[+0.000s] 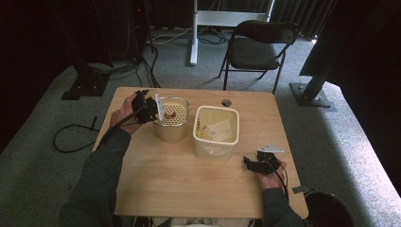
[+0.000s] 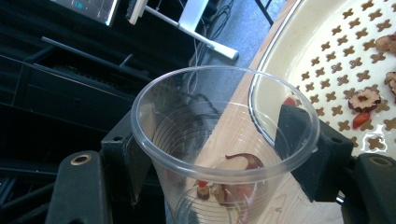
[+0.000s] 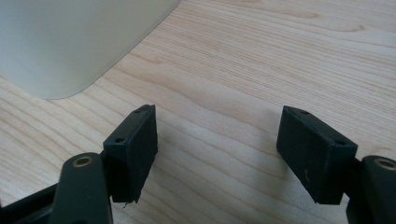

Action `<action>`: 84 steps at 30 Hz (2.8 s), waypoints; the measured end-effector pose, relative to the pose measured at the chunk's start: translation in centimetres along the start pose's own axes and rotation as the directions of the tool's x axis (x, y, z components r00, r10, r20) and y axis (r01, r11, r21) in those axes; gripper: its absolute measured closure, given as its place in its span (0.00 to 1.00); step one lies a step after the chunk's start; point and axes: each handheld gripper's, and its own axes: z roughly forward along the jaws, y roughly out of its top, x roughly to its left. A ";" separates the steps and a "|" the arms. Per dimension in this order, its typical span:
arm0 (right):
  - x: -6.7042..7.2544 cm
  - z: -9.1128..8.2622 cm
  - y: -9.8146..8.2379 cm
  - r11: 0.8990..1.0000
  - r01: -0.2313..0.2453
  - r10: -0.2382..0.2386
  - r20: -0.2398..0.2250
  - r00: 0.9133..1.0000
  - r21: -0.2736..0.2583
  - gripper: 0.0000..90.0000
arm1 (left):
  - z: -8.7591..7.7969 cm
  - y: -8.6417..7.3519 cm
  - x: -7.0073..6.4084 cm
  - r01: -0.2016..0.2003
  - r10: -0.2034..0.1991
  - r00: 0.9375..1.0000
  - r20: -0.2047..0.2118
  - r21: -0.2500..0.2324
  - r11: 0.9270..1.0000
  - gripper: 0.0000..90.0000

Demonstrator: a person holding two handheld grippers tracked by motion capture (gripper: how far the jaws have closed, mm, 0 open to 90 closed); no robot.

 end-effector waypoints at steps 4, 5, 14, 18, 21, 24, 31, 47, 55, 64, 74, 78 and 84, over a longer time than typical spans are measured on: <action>0.0 0.0 0.0 1.000 0.001 -0.001 -0.001 1.000 0.000 0.31 | -0.2 0.0 -0.2 -0.056 0.056 0.997 -0.046 -0.003 0.998 0.34; 0.0 0.0 0.0 1.000 0.001 -0.001 -0.001 1.000 0.000 0.31 | -0.2 0.0 -0.3 -0.066 0.066 0.996 -0.054 -0.005 0.998 0.35; 0.0 0.0 0.0 1.000 0.002 -0.002 -0.002 1.000 0.000 0.31 | -0.6 0.2 -0.7 -0.122 0.120 0.989 -0.090 -0.025 0.992 0.35; 0.0 0.0 0.0 1.000 0.003 -0.003 -0.002 1.000 0.000 0.31 | -0.8 0.5 -1.0 -0.211 0.207 0.971 -0.122 -0.017 0.977 0.35; 0.0 0.0 0.0 1.000 0.003 -0.003 -0.002 1.000 0.001 0.31 | -0.9 0.7 -1.2 -0.242 0.237 0.963 -0.130 -0.023 0.970 0.35; 0.0 0.0 0.0 1.000 0.002 -0.002 -0.002 1.000 0.001 0.31 | -1.1 0.8 -1.0 -0.247 0.241 0.962 -0.127 -0.037 0.968 0.35; 0.0 0.0 0.0 1.000 0.003 -0.003 -0.003 1.000 0.001 0.31 | -0.9 0.3 -1.8 -0.322 0.318 0.939 -0.130 -0.013 0.947 0.35; 0.0 0.0 0.0 1.000 0.003 -0.003 -0.003 1.000 0.001 0.32 | -0.7 -0.1 -2.1 -0.379 0.377 0.919 -0.117 0.013 0.925 0.35; 0.0 0.0 0.0 1.000 0.003 -0.003 -0.003 1.000 0.001 0.32 | -0.7 -0.8 -1.4 -0.372 0.373 0.918 -0.132 0.032 0.928 0.35; 0.0 0.0 0.0 1.000 0.002 -0.002 -0.003 1.000 0.001 0.32 | -1.0 0.5 -1.9 -0.449 0.448 0.882 -0.148 0.025 0.893 0.36; 0.0 0.0 0.0 1.000 0.002 -0.002 -0.003 1.000 0.001 0.32 | -0.8 0.4 -2.6 -0.535 0.535 0.830 -0.154 0.050 0.844 0.36; 0.0 0.0 0.0 1.000 0.002 -0.002 -0.003 1.000 0.001 0.31 | -0.8 0.5 -2.9 -0.547 0.546 0.822 -0.158 0.043 0.836 0.36; 0.0 0.0 0.0 1.000 0.002 -0.002 -0.003 1.000 0.001 0.31 | -0.6 0.1 -2.3 -0.533 0.536 0.828 -0.162 0.068 0.843 0.36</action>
